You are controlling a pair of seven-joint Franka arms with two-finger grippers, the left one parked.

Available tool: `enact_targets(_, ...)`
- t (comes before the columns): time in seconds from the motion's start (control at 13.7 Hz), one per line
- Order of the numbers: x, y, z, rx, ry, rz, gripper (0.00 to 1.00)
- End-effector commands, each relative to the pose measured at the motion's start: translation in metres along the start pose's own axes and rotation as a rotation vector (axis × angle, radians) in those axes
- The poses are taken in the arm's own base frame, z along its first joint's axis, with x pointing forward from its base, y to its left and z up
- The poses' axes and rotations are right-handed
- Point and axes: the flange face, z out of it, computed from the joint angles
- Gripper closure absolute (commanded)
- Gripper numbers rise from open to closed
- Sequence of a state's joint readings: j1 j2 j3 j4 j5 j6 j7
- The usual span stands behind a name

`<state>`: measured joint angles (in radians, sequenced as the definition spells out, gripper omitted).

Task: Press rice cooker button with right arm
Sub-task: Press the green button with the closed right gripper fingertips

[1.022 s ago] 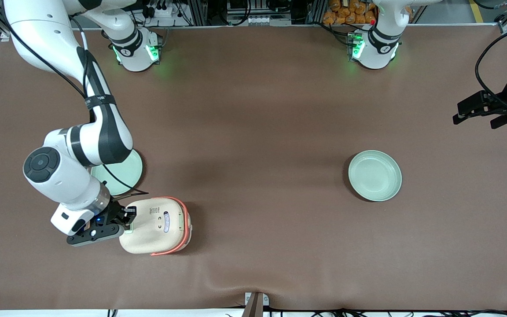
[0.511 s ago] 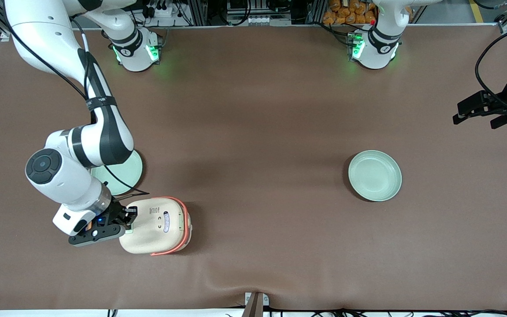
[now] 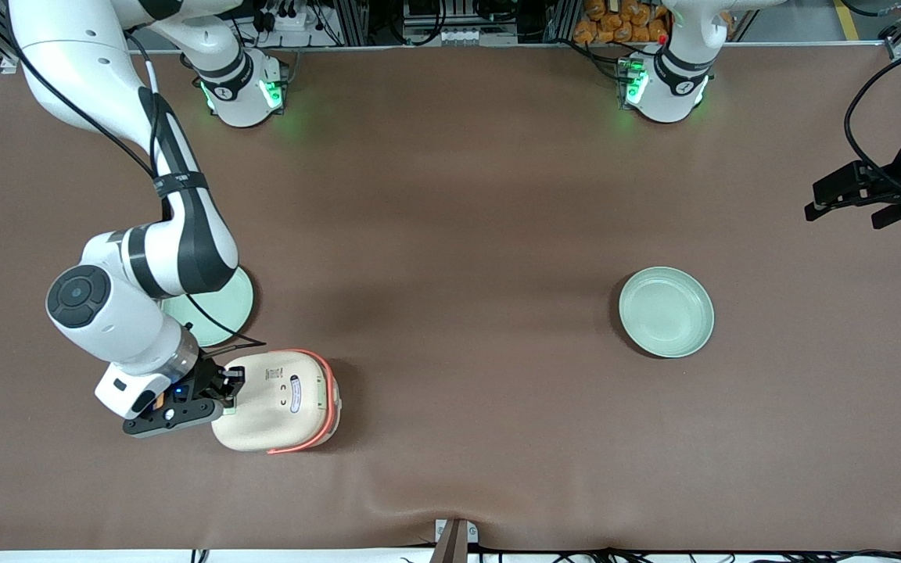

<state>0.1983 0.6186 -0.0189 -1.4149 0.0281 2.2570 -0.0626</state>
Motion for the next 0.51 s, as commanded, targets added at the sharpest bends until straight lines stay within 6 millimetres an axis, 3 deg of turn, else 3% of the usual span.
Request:
enact_targets(0.0, -0.010, 0.011, 0.028, 0.006, -0.034, 0.010, 1.00)
enact_targets(0.44, -0.002, 0.007, 0.008, 0.011, -0.002, 0.020, 1.00)
